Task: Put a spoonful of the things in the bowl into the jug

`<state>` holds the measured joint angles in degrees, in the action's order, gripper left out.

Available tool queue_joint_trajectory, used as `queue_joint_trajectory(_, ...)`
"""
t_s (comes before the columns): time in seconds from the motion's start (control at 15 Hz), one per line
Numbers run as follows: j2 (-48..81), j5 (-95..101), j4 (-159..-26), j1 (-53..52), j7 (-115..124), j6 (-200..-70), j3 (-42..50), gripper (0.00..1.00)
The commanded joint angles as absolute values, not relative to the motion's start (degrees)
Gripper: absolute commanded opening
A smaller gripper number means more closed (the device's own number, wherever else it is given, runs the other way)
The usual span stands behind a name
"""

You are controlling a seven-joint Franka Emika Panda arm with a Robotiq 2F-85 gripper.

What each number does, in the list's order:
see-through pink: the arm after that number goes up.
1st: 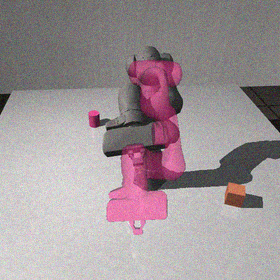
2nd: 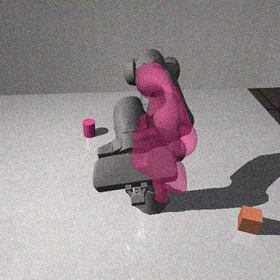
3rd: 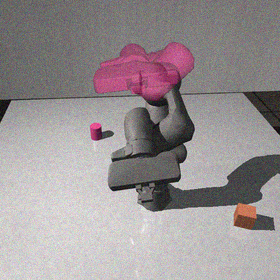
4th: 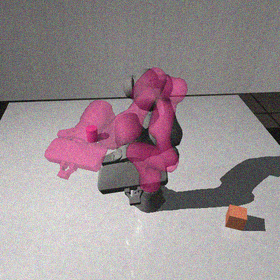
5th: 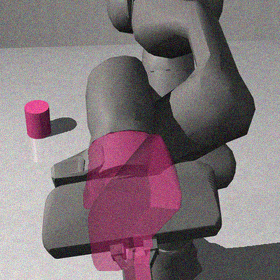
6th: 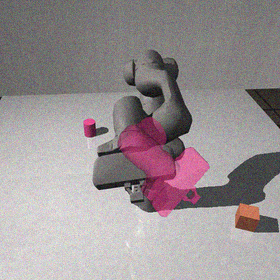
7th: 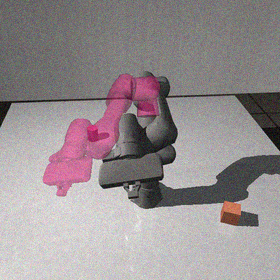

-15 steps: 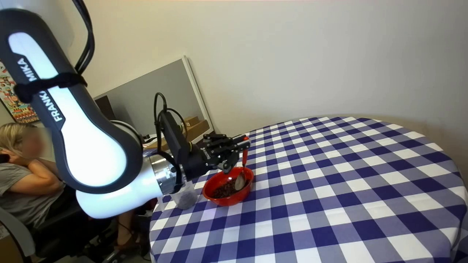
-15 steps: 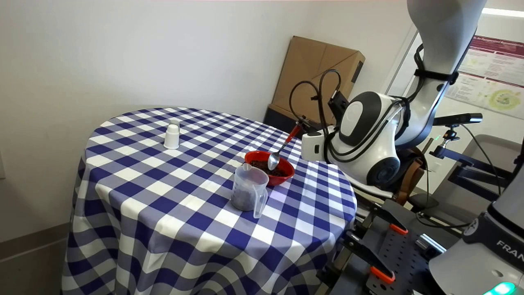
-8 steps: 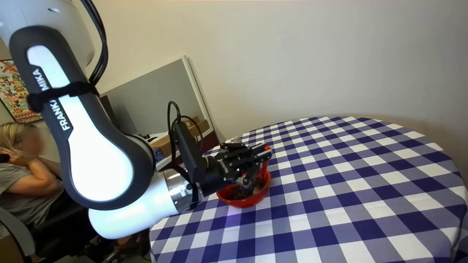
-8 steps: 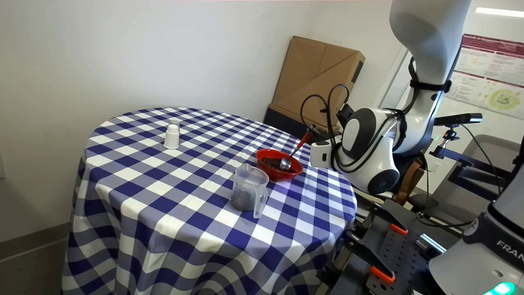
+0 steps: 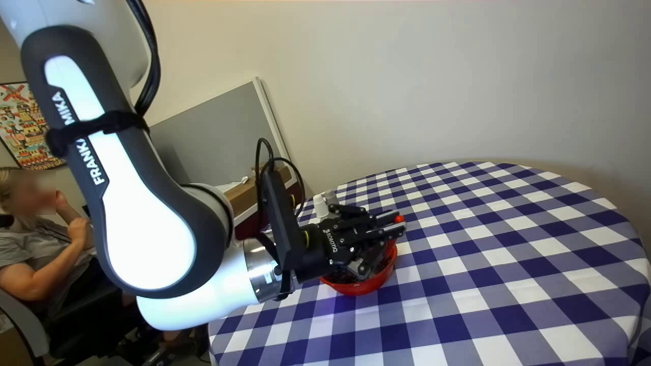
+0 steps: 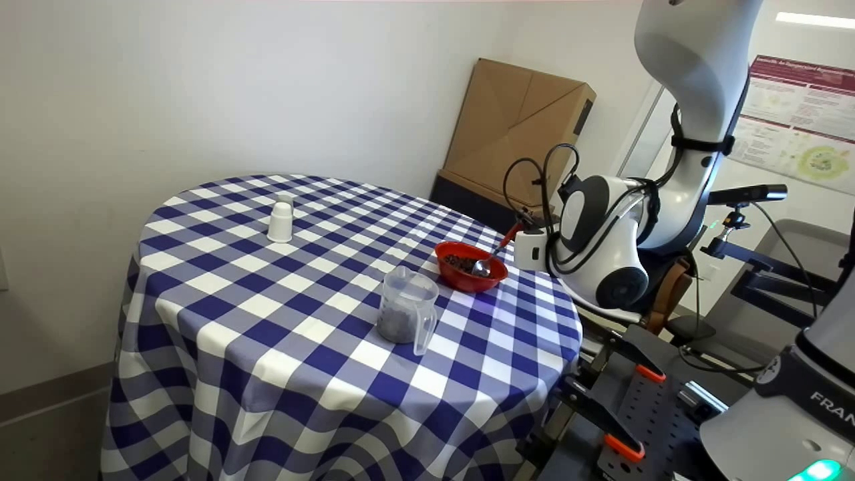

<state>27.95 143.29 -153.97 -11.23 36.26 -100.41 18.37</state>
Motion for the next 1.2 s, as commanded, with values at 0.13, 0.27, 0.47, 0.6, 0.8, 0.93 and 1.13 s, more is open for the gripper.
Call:
queue_joint_trajectory(0.13,25.4,135.4,-151.4,4.0,32.5,-107.0,5.4,0.05)
queue_joint_trajectory(0.27,25.3,132.6,-150.7,6.0,32.1,-108.2,3.4,0.05)
queue_joint_trajectory(0.47,25.2,129.0,-150.1,7.7,31.7,-109.3,1.8,0.05)
queue_joint_trajectory(0.6,25.1,126.8,-149.8,8.3,31.4,-110.2,1.0,0.05)
queue_joint_trajectory(0.8,24.5,122.1,-149.2,8.6,30.0,-112.3,-0.2,0.05)
queue_joint_trajectory(0.93,23.9,117.6,-148.5,8.5,27.9,-114.5,-1.2,0.05)
queue_joint_trajectory(1.13,23.2,110.8,-147.2,7.9,24.4,-117.4,-2.3,0.05)
